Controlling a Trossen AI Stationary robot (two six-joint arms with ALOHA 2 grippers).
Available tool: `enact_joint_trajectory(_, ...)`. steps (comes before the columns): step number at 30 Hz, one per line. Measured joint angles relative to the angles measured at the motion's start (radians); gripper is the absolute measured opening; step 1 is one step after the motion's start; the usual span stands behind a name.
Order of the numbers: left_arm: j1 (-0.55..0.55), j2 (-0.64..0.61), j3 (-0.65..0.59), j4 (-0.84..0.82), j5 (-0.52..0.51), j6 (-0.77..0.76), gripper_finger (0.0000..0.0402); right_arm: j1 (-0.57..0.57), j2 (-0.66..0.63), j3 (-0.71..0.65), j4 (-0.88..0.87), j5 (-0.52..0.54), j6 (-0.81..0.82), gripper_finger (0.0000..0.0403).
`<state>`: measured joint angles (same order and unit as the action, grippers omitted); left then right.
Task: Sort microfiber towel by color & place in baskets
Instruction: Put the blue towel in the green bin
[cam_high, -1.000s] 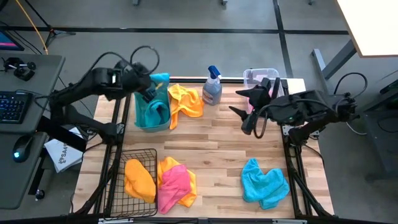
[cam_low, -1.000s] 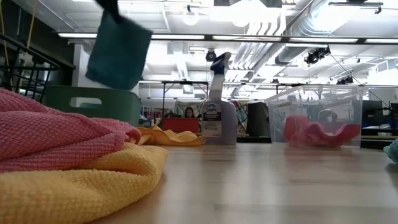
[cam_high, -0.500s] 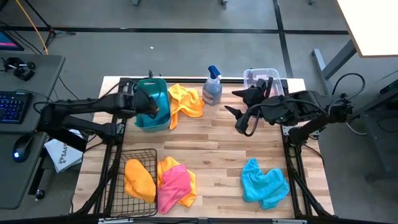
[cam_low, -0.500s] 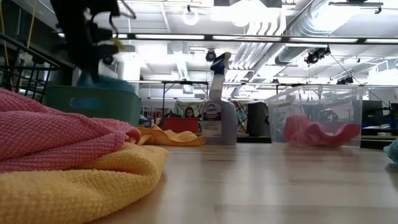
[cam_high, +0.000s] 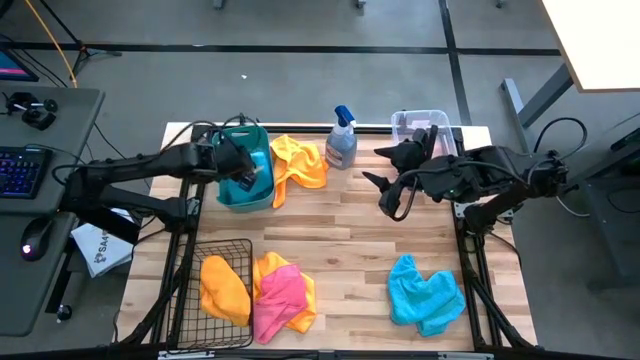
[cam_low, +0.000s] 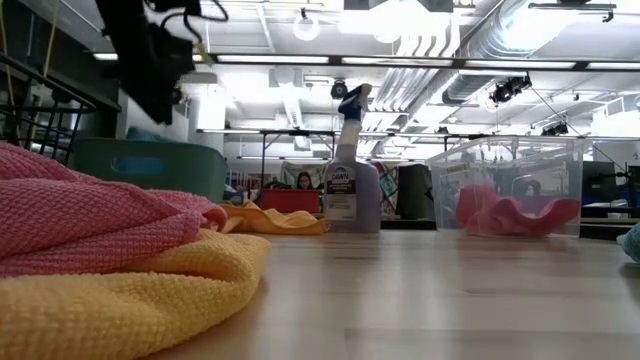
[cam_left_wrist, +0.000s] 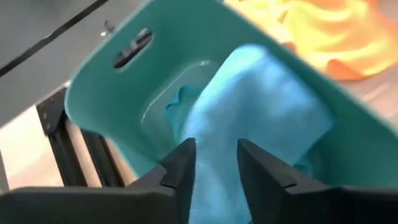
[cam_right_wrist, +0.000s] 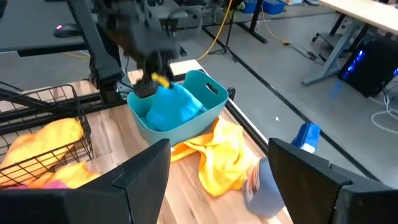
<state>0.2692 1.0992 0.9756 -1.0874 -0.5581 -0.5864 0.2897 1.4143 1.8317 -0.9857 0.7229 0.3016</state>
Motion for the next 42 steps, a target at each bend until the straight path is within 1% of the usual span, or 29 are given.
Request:
enact_joint_trajectory(4, 0.018, 0.0, 0.125, -0.034, 0.023, 0.072, 0.0145, 0.0, 0.0, 0.0, -0.05, -0.003, 0.056, 0.0265)
enact_joint_trajectory(7, 0.02, 0.0, 0.23, -0.023, 0.065, 0.083, 0.0167, -0.001, 0.0, 0.0, -0.104, -0.045, 0.125, 0.0265)
enact_joint_trajectory(9, 0.011, -0.001, 0.284, 0.017, 0.128, 0.085, 0.0178, -0.002, 0.0, -0.005, -0.151, -0.11, 0.198, 0.0265)
enact_joint_trajectory(12, -0.019, -0.002, 0.313, 0.099, 0.241, 0.092, 0.0188, 0.008, -0.002, -0.069, -0.233, -0.3, 0.332, 0.0265)
enact_joint_trajectory(15, -0.057, 0.001, 0.314, 0.176, 0.3, 0.08, 0.0191, 0.055, 0.0, -0.217, -0.252, -0.491, 0.481, 0.0265)
enact_joint_trajectory(17, -0.087, 0.009, 0.315, 0.222, 0.306, 0.066, 0.0191, 0.102, 0.0, -0.354, -0.197, -0.6, 0.587, 0.0265)
enact_joint_trajectory(19, -0.12, 0.02, 0.314, 0.269, 0.313, 0.045, 0.0191, 0.156, 0.0, -0.51, -0.086, -0.711, 0.705, 0.0265)
enact_joint_trajectory(21, -0.153, 0.03, 0.314, 0.345, 0.316, 0.019, 0.0191, 0.215, 0.002, -0.665, 0.069, -0.823, 0.84, 0.0265)
enact_joint_trajectory(22, -0.169, 0.032, 0.314, 0.39, 0.32, 0.018, 0.0191, 0.245, 0.002, -0.735, 0.145, -0.865, 0.913, 0.0265)
enact_joint_trajectory(24, -0.192, 0.031, 0.314, 0.474, 0.343, 0.037, 0.0191, 0.302, 0.003, -0.85, 0.272, -0.913, 1.077, 0.0265)
enact_joint_trajectory(26, -0.206, 0.031, 0.314, 0.553, 0.36, 0.067, 0.0191, 0.356, 0.003, -0.93, 0.337, -0.913, 1.223, 0.0265)
enact_joint_trajectory(27, -0.211, 0.031, 0.314, 0.581, 0.367, 0.079, 0.0191, 0.379, 0.003, -0.956, 0.34, -0.911, 1.29, 0.0265)
enact_joint_trajectory(29, -0.215, 0.031, 0.314, 0.626, 0.374, 0.104, 0.0191, 0.417, 0.002, -0.988, 0.316, -0.909, 1.396, 0.0265)
enact_joint_trajectory(32, -0.214, 0.031, 0.314, 0.64, 0.373, 0.128, 0.0191, 0.456, 0.001, -1.01, 0.264, -0.88, 1.512, 0.0265)
enact_joint_trajectory(36, -0.21, 0.031, 0.314, 0.637, 0.373, 0.129, 0.0191, 0.467, 0.016, -1.014, 0.203, -0.854, 1.561, 0.0265)
enact_joint_trajectory(39, -0.21, 0.031, 0.314, 0.637, 0.373, 0.136, 0.0191, 0.461, 0.06, -1.014, 0.197, -0.843, 1.55, 0.0265)
enact_joint_trajectory(42, -0.21, 0.03, 0.314, 0.638, 0.373, 0.138, 0.0191, 0.452, 0.121, -1.014, 0.217, -0.846, 1.506, 0.0265)
